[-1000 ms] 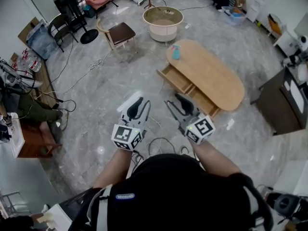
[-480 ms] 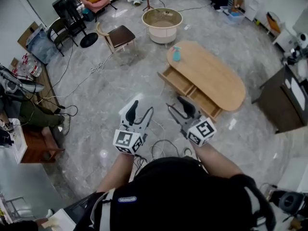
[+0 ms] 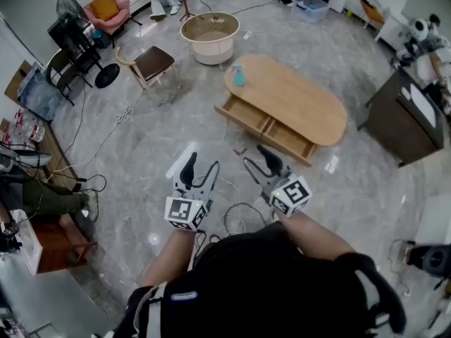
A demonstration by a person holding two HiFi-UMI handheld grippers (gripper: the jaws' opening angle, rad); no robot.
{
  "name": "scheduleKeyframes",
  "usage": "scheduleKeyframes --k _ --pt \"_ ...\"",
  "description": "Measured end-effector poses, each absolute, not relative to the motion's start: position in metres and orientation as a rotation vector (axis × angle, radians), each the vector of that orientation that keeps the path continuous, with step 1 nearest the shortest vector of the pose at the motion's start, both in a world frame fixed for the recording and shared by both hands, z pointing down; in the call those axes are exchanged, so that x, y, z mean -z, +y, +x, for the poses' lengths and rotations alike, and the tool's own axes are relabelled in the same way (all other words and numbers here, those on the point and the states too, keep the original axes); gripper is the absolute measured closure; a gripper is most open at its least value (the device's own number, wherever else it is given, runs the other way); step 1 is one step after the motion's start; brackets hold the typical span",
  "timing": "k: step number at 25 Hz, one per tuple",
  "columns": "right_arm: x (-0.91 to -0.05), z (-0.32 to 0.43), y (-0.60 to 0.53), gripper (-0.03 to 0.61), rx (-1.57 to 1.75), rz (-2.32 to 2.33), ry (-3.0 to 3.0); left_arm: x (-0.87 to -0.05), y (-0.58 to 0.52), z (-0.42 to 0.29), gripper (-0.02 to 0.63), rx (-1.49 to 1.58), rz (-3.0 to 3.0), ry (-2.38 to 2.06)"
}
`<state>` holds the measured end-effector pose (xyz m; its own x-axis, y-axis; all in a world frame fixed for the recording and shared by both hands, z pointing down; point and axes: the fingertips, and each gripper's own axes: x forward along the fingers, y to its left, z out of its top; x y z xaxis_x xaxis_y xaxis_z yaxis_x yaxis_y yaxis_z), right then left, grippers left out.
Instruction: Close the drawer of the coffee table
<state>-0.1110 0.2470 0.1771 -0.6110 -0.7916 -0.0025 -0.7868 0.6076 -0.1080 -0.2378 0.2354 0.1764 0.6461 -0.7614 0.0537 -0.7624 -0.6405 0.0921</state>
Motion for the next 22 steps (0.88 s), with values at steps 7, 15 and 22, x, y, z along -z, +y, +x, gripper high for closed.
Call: scheduleKeyframes --k 7,15,22 --pt "-0.199 -0.082 0.265 0.390 0.188 -1.629 2.627 -0.200 0.229 -0.220 0.353 -0.026 2.817 -1.115" --pt "-0.213 -0.022 0.300 0.390 0.188 -1.883 2.435 -0.222 0.228 -0.169 0.354 -0.016 2.879 -0.959" --pt "-0.247 0.067 0.267 0.390 0.235 -1.977 2.289 -0.239 0.193 -0.087 0.354 -0.052 2.940 -0.901"
